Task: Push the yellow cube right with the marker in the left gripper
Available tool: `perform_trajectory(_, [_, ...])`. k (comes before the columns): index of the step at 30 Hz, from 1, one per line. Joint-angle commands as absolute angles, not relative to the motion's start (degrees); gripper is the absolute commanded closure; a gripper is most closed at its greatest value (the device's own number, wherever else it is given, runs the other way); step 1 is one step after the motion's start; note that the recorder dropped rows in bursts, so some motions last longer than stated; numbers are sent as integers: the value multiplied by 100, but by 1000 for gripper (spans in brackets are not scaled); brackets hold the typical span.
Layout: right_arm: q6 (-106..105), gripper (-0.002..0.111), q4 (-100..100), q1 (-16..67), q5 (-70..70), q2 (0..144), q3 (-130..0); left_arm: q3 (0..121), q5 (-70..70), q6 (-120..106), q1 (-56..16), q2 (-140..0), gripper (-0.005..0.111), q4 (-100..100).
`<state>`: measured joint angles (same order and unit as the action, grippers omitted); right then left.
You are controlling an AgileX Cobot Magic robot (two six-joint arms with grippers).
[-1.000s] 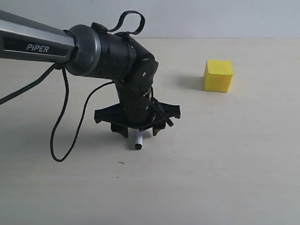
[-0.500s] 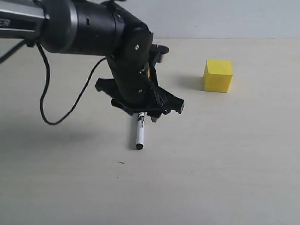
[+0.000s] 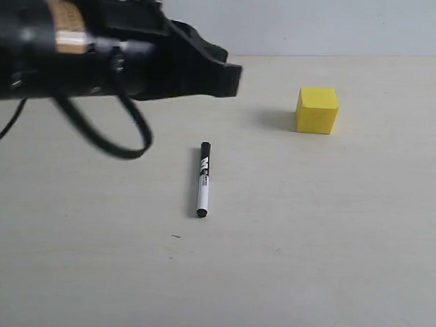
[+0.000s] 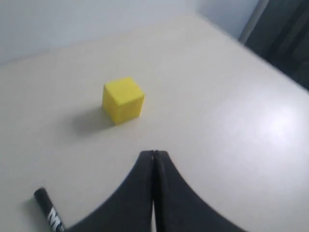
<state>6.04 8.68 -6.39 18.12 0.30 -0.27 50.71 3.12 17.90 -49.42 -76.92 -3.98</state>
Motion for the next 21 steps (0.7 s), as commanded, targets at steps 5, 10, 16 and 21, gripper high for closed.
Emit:
perform_trajectory(5, [599,108,903,-667,1760,0,0,2814,-1795,1758,-4970,-5604,107,-428])
perform_trajectory(10, [599,108,903,-667,1760,0,0,2766,-1832,1758,-4970,-5439,107,-428])
perform_trajectory(16, [599,108,903,-667,1760,0,0,2766,-1831,1758,-4970,-5451,107,-428])
perform_trajectory(21, [599,108,903,-667,1760,0,0,2766,-1831,1746,-4970,-5458,107,-428])
